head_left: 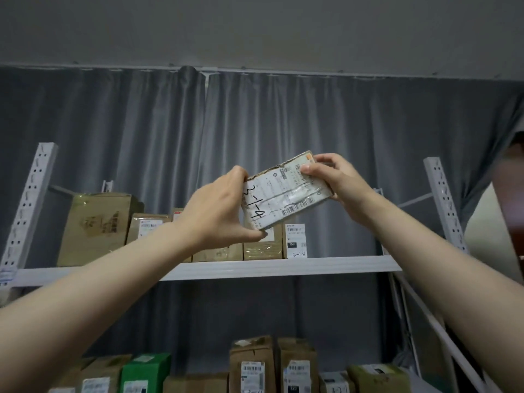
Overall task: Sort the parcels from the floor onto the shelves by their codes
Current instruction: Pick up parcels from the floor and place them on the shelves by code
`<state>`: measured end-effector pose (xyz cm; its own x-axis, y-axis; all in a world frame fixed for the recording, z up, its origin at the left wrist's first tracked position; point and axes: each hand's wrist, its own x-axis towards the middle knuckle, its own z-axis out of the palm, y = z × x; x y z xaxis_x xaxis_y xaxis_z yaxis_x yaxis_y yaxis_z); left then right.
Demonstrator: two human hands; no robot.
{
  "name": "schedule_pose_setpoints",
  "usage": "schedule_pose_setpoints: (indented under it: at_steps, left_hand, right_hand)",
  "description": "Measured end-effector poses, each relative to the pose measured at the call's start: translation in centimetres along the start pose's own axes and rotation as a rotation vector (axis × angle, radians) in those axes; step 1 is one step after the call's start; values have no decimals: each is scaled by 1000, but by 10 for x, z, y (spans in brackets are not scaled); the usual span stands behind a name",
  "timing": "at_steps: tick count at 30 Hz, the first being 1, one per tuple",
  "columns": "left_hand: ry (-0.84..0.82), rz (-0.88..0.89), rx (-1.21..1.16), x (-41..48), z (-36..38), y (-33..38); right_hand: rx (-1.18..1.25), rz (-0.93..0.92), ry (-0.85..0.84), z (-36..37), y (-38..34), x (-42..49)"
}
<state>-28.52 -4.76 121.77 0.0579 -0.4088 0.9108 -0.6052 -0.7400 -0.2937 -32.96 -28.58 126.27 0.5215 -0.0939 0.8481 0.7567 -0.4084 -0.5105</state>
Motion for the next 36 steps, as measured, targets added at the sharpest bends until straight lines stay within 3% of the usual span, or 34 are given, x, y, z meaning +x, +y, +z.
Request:
schedule_pose_setpoints:
  at_steps: [9,15,22,33,36]
  left_hand:
    - [-73,-140,-238,-14,25,-26]
    - [-209,-272,-726,7,40,-33]
    - [-450,-317,-1123,20,73,-37]
    - [-454,-396,-1206,67,180,19]
    - [-385,-446,-1201,83,216,37]
  right_hand:
    - [-382,-43,-199,46,-41,32]
    - [-538,-47,-275,67,-39,35]
    - [-584,-37,-323,61,-13,31]
    - [-476,-5,-152,-31,91,58]
    - [-464,9,-116,-57,126,70]
